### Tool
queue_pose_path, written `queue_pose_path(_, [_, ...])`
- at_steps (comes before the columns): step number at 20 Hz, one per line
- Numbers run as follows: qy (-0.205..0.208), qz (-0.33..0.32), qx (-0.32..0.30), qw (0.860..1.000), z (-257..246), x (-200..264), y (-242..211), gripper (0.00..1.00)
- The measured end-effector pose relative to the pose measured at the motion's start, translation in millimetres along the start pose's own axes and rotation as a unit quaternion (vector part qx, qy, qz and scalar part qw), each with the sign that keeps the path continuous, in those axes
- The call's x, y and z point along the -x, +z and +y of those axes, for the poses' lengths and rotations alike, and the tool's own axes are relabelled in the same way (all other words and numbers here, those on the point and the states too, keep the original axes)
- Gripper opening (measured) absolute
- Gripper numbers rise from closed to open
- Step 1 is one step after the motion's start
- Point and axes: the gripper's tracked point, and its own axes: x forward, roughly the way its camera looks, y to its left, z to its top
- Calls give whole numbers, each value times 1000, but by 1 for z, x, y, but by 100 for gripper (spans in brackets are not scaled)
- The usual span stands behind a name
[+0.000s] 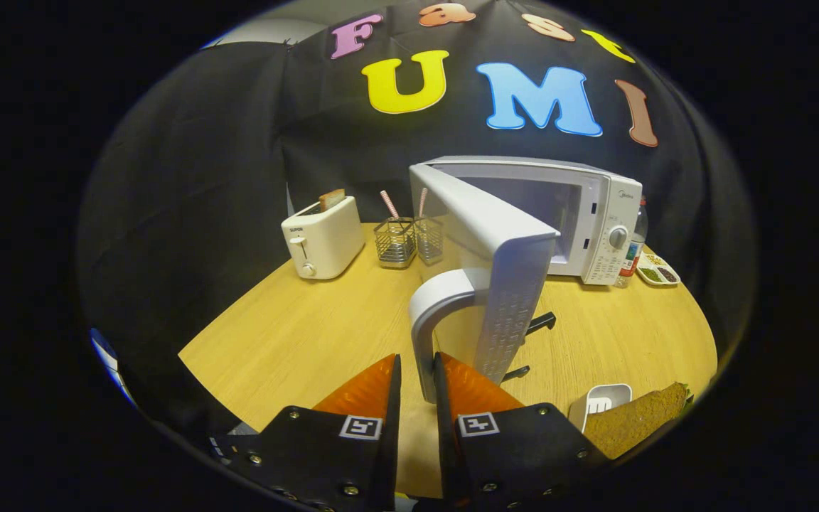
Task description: Open the microwave, put the food inside, and close the microwave door.
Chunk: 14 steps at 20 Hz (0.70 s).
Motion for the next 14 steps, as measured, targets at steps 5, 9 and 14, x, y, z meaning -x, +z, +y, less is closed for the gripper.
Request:
queue_pose_path(5, [52,-12,1,999,35,11,3,25])
queue_pose_path(9, [107,-31,-10,994,52,40,17,25])
queue_pose_path(14, [154,-46,-15,987,45,93,33,80])
